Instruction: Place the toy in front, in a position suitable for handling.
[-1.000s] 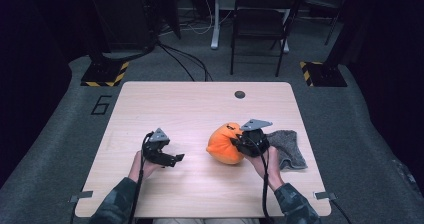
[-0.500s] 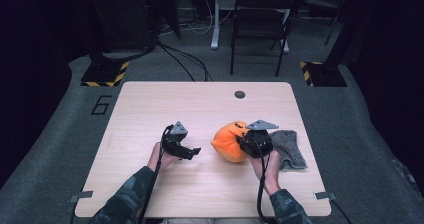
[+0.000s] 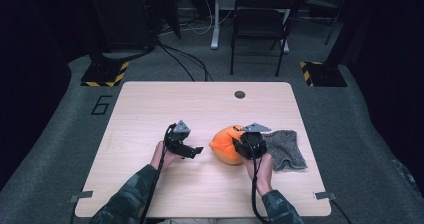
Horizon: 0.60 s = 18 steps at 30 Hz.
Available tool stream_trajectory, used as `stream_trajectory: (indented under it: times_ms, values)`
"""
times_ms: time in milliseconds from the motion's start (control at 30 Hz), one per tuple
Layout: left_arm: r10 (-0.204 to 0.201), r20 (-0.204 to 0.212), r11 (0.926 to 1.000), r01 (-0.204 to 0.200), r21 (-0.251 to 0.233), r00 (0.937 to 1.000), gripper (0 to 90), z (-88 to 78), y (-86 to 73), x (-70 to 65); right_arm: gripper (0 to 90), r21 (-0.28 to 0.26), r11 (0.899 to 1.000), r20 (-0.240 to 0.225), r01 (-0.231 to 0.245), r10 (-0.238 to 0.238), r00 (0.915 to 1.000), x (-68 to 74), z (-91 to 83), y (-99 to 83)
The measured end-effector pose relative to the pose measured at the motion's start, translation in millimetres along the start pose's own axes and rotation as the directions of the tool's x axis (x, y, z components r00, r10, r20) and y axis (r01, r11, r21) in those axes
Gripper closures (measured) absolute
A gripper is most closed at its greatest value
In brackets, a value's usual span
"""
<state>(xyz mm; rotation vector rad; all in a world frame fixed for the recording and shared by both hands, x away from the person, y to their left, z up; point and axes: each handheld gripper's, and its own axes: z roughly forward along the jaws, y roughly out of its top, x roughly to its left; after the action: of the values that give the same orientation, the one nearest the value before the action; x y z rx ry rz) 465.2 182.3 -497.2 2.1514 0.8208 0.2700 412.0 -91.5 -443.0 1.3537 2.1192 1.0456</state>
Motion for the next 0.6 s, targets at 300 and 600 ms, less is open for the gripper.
stream_trajectory:
  times_ms: [300,600]
  values:
    - [0.007,0.004,0.9996,-0.007,0.027,1.0,9.5,4.3,-4.6,2.7,41.3,0.023,0.998,-0.037,0.055,-0.054,0.9979,-6.7,-4.3,6.4]
    - [-0.006,0.006,0.9993,0.006,0.037,1.0,8.4,-1.0,-11.4,4.7,18.0,0.021,0.992,-0.118,0.122,-0.118,0.986,-24.8,-9.8,18.2]
